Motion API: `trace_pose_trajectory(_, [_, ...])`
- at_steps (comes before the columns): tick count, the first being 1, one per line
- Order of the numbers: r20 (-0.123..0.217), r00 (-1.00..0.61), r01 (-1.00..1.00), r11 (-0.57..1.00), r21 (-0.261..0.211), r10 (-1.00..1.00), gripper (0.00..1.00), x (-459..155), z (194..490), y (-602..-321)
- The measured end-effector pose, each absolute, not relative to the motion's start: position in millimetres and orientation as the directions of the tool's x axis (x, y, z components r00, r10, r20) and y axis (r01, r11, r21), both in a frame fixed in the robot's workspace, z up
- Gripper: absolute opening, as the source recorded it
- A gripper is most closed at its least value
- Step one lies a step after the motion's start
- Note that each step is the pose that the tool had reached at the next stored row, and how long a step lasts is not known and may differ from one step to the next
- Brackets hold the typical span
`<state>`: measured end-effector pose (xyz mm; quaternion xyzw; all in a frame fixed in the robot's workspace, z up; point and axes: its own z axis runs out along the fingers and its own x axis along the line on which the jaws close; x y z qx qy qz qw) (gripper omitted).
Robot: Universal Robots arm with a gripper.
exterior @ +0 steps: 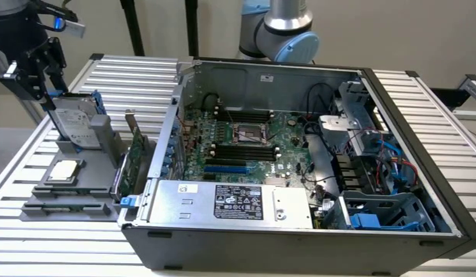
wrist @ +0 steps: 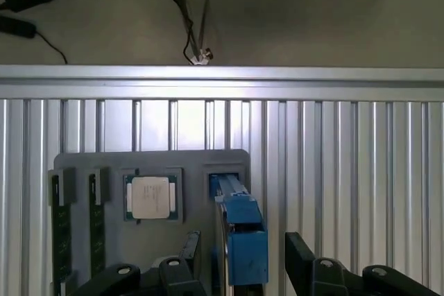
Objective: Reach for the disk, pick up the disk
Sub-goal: 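Pick up the disk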
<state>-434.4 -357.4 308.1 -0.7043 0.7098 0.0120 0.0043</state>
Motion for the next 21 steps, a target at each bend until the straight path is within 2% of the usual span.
trace_pose_trajectory(21, [-0.023, -0.008, -1.0, 0.008, 0.004, -1.0, 0.6, -435.7, 294.9, -357.1])
